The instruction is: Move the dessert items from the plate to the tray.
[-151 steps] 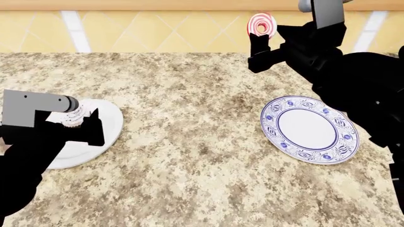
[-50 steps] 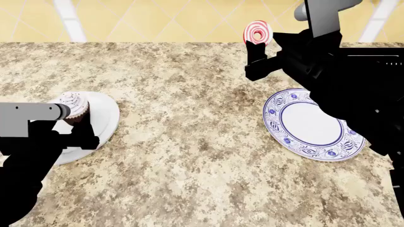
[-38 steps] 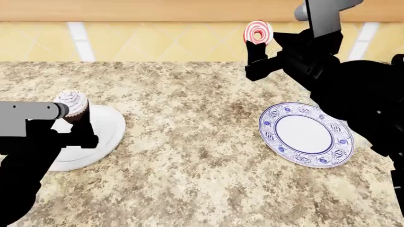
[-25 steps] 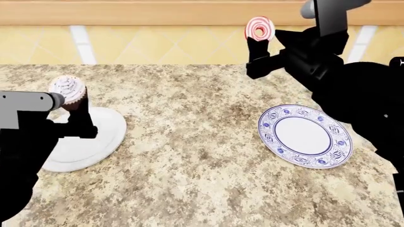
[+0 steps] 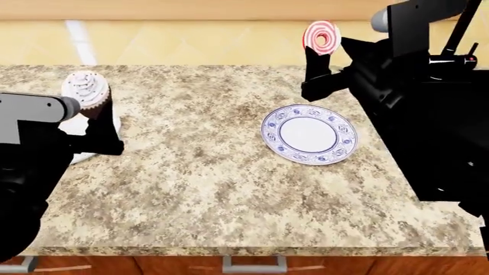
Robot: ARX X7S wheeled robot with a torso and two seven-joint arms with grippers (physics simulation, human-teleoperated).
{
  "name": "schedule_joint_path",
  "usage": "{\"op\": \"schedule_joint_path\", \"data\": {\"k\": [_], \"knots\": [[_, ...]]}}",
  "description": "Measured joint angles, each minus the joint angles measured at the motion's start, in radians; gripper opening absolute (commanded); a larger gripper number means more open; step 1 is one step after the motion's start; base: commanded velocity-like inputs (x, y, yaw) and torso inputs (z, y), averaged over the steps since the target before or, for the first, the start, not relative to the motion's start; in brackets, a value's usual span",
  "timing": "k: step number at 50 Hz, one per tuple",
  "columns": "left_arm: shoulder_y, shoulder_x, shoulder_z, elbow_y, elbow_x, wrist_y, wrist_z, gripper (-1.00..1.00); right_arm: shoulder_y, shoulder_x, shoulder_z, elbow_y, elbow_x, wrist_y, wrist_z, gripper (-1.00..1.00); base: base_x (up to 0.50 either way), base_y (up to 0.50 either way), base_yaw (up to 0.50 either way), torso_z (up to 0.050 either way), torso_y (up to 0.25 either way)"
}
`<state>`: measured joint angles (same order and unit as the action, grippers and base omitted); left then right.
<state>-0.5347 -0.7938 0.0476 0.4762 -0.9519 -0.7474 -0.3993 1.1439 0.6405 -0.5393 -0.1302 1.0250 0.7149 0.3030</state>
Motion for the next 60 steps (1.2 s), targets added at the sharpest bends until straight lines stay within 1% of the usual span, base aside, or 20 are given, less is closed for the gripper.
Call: {"op": "schedule_joint_path", "data": {"k": [13, 43, 60], "knots": [[-0.035, 0.016, 0.039, -0.011, 0.022, 0.007, 0.025, -1.00, -0.049, 0.015, 0.026, -0.028, 0.007, -0.033, 0.027, -1.00, -0.16, -0.45, 0.00, 0.000, 0.000], [-0.192, 0.108, 0.193, -0.155, 0.117, 0.009, 0.111, -1.00, -0.161, 0.073, 0.068, -0.111, 0.005, -0.104, 0.063, -1.00, -0.09, -0.47, 0.00, 0.000, 0.000], [-0.237, 0.121, 0.220, -0.175, 0.136, 0.014, 0.132, -1.00, -0.216, 0.113, 0.097, -0.142, 0.001, -0.135, 0.089, -1.00, -0.06, -0.48, 0.00, 0.000, 0.000]]}}
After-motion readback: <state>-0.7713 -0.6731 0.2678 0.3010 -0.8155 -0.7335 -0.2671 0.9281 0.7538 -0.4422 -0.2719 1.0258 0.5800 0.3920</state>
